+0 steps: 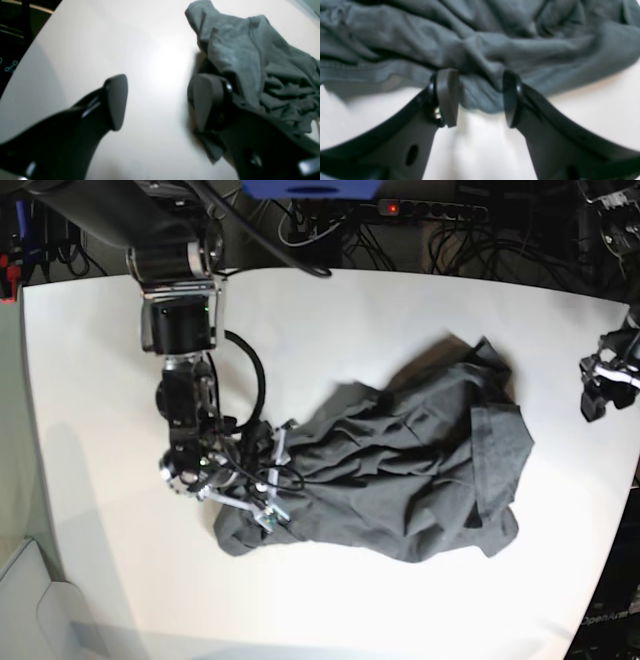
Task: Layout the t-shirt on the table in an organized manner, then fold the t-shirt properly
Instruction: 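Grasp the shirt edge with the right gripper and drag it outward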
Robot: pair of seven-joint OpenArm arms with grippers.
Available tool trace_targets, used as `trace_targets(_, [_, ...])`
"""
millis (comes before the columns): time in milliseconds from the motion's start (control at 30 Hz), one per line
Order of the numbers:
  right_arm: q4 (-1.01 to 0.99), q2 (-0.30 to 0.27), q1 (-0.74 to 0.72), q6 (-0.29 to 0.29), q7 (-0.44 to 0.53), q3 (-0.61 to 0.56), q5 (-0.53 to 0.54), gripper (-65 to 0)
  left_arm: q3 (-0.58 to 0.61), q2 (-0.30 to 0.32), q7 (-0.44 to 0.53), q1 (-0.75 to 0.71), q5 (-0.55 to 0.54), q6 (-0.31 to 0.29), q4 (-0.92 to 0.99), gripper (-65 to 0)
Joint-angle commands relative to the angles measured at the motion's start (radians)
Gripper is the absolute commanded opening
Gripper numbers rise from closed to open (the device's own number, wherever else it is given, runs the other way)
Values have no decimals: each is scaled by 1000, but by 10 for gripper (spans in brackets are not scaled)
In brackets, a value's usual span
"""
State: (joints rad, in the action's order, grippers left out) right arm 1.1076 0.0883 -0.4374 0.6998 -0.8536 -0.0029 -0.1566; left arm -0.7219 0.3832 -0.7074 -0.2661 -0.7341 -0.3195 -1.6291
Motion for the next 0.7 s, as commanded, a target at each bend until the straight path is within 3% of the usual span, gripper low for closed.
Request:
trace_targets(0, [-1,1,-25,-2,30,-1,9,-356,-14,20,24,8,-11,-5,-26,-244])
trace_targets(300, [-116,-61,-30,-2,129,-3,10,-360,-94,18,24,-25,-12,-5,-43,-244])
trace_targets(533, [-123,-218,-30,-2,129,-3,9,-438,-146,18,24,-25,-12,-7,-40,-244])
trace_targets(667, [-123,-308,-38,-2,132,-4,9,-444,-144,18,24,-17,-12,-7,-43,-244])
